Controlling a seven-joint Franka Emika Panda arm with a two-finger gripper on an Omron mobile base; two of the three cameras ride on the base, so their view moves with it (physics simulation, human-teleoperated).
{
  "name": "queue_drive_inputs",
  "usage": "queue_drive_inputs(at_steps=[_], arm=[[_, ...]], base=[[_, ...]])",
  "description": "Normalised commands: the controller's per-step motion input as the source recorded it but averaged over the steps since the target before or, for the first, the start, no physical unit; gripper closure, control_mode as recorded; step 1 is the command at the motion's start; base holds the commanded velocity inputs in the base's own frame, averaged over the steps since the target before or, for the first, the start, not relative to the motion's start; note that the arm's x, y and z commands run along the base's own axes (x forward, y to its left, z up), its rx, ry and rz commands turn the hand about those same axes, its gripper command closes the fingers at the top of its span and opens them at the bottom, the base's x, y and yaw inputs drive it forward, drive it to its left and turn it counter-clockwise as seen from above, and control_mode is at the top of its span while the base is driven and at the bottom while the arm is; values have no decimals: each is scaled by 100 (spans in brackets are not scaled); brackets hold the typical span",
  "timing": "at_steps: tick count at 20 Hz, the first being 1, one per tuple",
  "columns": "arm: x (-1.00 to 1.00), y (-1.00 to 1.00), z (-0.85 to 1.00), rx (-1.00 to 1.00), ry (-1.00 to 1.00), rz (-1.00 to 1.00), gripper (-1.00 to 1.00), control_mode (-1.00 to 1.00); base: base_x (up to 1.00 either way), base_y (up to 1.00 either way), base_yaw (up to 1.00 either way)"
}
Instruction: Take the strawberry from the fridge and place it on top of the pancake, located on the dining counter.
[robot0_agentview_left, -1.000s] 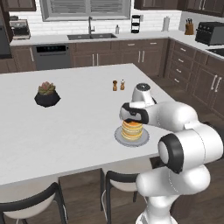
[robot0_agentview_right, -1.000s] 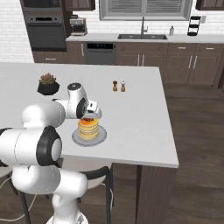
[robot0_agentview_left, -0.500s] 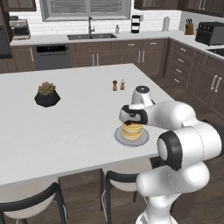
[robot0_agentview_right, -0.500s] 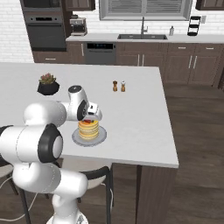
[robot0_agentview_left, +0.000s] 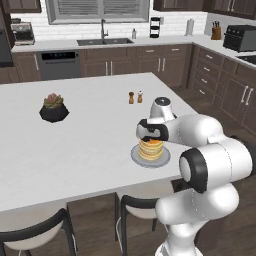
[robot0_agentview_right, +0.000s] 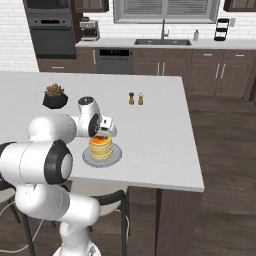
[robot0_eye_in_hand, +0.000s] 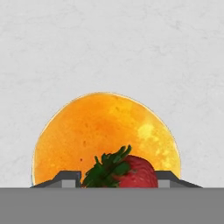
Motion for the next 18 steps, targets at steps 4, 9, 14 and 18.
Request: queue_drive_inputs(at_steps=[4, 9, 14, 18], arm=[[0, 0, 0, 0, -1, 0, -100, -100], [0, 0, 1, 0, -1, 0, -100, -100], [0, 0, 36, -4, 0, 1, -100, -100], [-5, 13, 67, -11, -3, 5, -100, -100]], base=[[0, 0, 0], [0, 0, 0], [0, 0, 0], [0, 0, 0]])
